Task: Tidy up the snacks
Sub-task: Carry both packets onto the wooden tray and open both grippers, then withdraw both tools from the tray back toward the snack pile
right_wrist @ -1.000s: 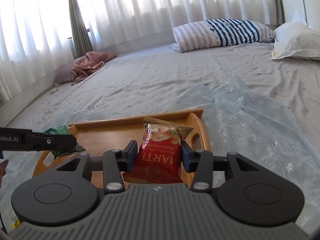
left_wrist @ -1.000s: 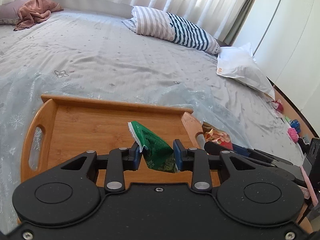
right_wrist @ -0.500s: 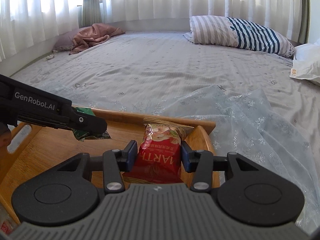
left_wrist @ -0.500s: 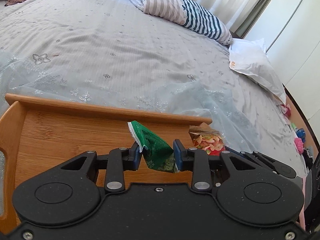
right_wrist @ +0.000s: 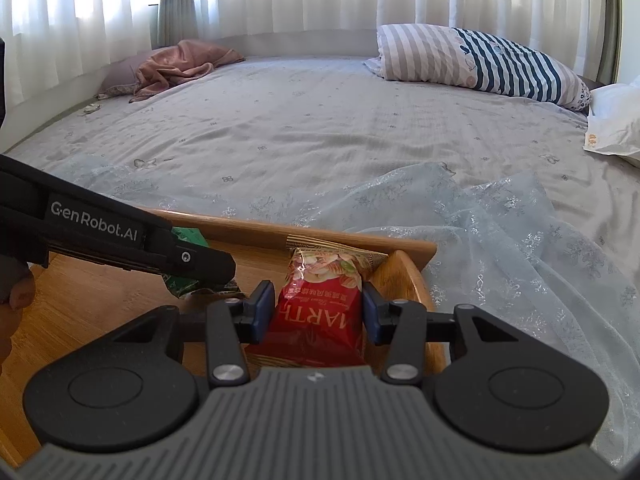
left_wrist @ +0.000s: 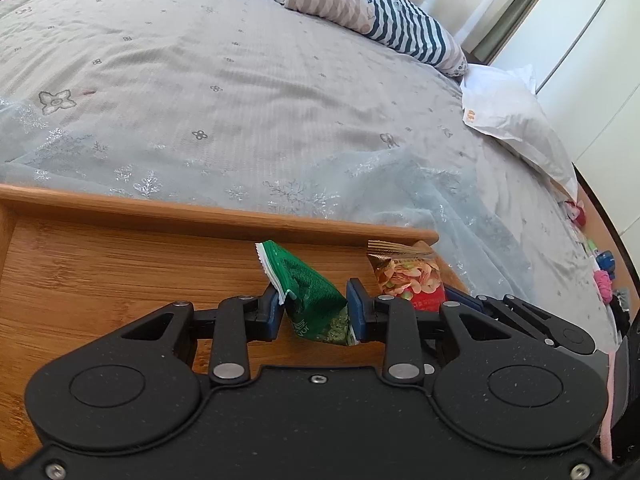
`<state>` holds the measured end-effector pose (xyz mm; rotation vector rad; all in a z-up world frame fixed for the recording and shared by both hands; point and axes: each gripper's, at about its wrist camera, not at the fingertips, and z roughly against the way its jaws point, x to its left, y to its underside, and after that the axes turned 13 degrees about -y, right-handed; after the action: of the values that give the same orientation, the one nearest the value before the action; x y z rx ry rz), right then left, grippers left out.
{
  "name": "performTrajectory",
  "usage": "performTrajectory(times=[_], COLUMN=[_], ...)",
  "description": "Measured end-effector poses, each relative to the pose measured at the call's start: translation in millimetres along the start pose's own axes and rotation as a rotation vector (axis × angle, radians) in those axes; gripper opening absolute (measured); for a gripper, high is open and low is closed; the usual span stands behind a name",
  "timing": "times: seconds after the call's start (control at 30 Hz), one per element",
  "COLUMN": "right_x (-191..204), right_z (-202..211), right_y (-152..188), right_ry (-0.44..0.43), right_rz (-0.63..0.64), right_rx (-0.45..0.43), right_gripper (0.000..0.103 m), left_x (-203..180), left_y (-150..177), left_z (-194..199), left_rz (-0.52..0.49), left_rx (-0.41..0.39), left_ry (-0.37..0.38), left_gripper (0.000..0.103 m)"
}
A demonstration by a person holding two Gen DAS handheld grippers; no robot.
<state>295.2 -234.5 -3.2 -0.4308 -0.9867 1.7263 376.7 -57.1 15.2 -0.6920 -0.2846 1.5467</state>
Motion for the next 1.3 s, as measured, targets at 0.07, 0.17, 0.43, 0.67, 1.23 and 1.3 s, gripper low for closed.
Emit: performTrajectory(times=[0.07,0.17,0.43,0.67,1.23,1.3], right_x=[-2,-3,-6,-8,17,23], right_z=[-2,-3,-4,-8,35,43], right_y=[0,-1,-1,-4,-10,-9], right_ry=[-0.006,-0.008,-0.012,-0.016,-0.008,-0.002], right_rz=[-0.006,-0.012,-0.022,-0.046,-0.017,-0.008], right_rx=[0.01,0.009,0.011,0.018,-0.015,-0.021], right_gripper=[0.05,0.05,0.052,0.073,0.103,0.103], left_x=[0,0,-2,-7,-1,0], left_y=[-1,-1,1,0,18,24], left_z=[-1,-2,-6,-3,63,75], left_rz=[0.002,0.002,-0.006,-0.03,-0.1,-0.116], left_rx=[-0.001,0.005,-0.001,-0.011,-0.089,-0.107], left_ry=[0.0,-0.005,-0.014,-0.062,-0.136,-0.144], left_gripper=[0.031,0.03,0.03,0.037,0.092,0.092])
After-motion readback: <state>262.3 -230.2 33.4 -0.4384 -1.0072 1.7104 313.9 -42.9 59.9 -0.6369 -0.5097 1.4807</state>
